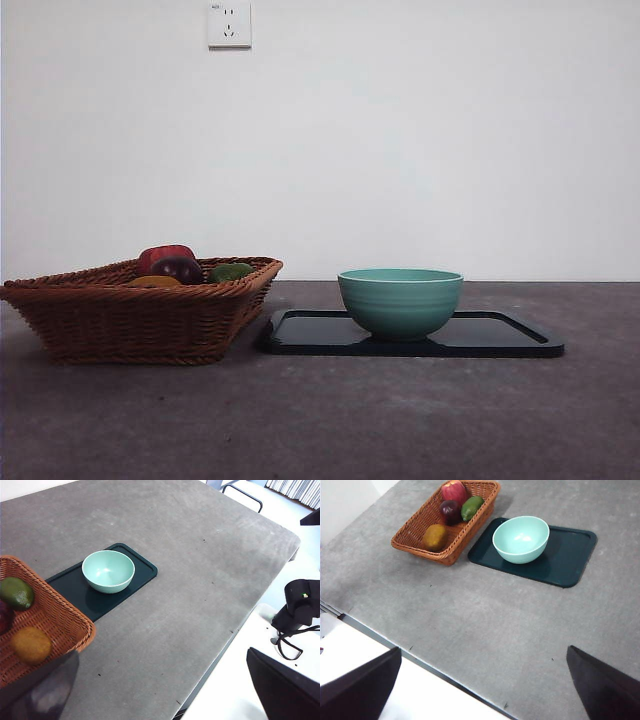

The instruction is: Pick up the wifruite, put it on the bowl, pick up the plate, put it on desk

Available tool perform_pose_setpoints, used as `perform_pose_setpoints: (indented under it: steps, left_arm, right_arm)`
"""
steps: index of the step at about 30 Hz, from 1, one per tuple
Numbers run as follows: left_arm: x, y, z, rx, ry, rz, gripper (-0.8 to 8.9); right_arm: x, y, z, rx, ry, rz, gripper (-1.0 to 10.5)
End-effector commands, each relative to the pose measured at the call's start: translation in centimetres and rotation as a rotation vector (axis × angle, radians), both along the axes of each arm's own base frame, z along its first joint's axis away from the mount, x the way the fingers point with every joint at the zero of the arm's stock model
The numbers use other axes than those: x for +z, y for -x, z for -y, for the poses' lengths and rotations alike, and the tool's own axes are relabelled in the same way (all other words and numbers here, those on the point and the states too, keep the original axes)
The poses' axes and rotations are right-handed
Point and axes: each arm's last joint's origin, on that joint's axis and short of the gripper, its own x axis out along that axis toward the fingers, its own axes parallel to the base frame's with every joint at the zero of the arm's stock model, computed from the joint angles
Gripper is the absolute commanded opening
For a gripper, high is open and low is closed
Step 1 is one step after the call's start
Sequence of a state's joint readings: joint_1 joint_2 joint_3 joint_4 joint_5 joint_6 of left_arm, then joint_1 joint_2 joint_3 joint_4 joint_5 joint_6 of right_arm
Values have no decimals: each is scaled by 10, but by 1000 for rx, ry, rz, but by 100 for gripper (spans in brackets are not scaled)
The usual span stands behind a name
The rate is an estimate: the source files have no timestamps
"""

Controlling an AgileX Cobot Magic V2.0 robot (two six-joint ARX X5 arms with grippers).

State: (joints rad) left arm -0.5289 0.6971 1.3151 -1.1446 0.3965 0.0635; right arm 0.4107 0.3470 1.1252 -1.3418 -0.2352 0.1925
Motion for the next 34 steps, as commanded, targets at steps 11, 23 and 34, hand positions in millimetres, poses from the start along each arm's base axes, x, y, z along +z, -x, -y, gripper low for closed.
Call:
perform_pose_setpoints:
  steps: [11,23,34]
  left_arm:
    - [4,1,0,-19,7,29,594]
    - [4,1,0,-20,7,29,594]
    - [4,1,0,-19,7,29,594]
  right_arm:
    - [15,-100,-45,8,13,-137,542]
    - [-47,-248,-110,-32,120,-491,541]
    - [-110,-357,-149,-79,239,-663,541]
